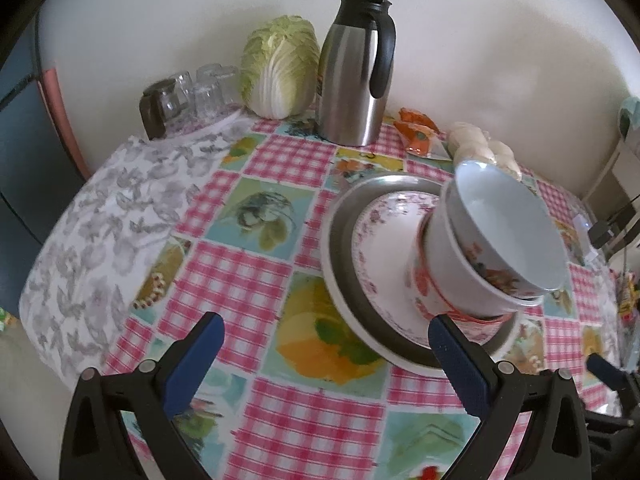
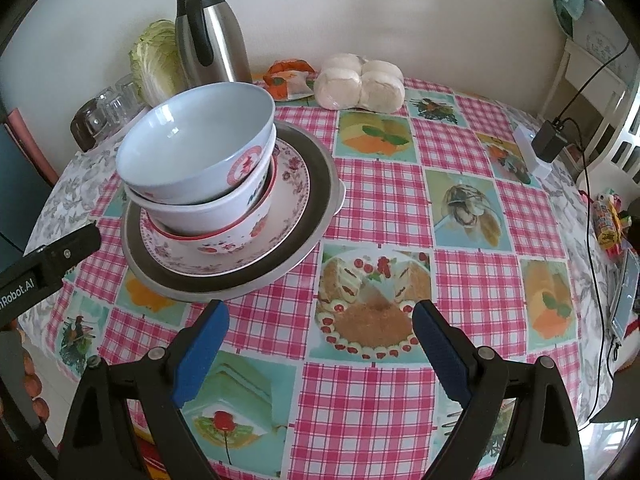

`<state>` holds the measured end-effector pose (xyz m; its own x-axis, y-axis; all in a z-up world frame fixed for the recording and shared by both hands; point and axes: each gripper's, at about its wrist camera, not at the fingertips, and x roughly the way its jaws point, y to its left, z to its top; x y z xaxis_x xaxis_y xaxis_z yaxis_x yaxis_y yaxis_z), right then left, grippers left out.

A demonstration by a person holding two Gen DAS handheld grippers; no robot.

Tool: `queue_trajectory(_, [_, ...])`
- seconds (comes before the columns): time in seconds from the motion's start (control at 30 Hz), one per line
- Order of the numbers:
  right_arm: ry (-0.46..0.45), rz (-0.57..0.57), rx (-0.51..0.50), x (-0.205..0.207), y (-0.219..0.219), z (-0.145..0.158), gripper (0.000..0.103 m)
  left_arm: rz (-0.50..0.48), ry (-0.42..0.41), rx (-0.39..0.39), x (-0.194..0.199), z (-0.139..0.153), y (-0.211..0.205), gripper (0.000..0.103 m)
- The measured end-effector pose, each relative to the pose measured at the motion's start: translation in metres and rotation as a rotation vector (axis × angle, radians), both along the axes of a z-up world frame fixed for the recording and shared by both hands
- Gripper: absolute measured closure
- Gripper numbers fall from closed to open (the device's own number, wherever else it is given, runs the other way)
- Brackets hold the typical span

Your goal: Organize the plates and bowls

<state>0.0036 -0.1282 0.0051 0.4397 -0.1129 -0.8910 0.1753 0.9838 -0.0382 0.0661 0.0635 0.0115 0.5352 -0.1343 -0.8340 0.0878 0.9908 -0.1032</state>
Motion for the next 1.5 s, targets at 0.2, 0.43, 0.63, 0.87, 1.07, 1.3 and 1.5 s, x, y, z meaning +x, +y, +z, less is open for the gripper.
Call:
queue_trajectory(0.2, [0.007, -0.005, -0.007, 0.002, 0.000, -0.003, 0.010, -0.024, -0.005, 0.024, 0.006, -0.008, 0.007, 0.000])
queue_trajectory(0.43, [0.018, -0.002, -0.013, 0.004, 0.003, -0.007, 0.010, -0.061, 0.036, 0.014, 0.011, -0.021, 0.007, 0.000])
queue_trajectory(0.63, [0.022, -0.013, -0.012, 0.004, 0.001, -0.009, 0.010, -0.108, 0.023, 0.058, 0.013, -0.028, 0.002, 0.000])
queue_trajectory(0.87, [0.019, -0.008, -0.007, 0.005, 0.002, -0.009, 0.010, -0.129, 0.026, 0.043, 0.016, -0.035, 0.002, 0.000])
queue_trajectory(1.07, [0.026, -0.006, -0.009, 0.006, 0.003, -0.012, 0.010, -0.139, 0.057, 0.035, 0.018, -0.042, 0.000, 0.000])
queue_trajectory(1.3, [0.031, 0.000, -0.014, 0.006, 0.005, -0.012, 0.010, -0.148, 0.037, 0.057, 0.016, -0.037, -0.005, 0.000])
queue_trajectory(1.5, [0.032, 0.002, -0.014, 0.006, 0.005, -0.013, 0.010, -0.159, 0.009, 0.084, 0.013, -0.031, -0.010, 0.000])
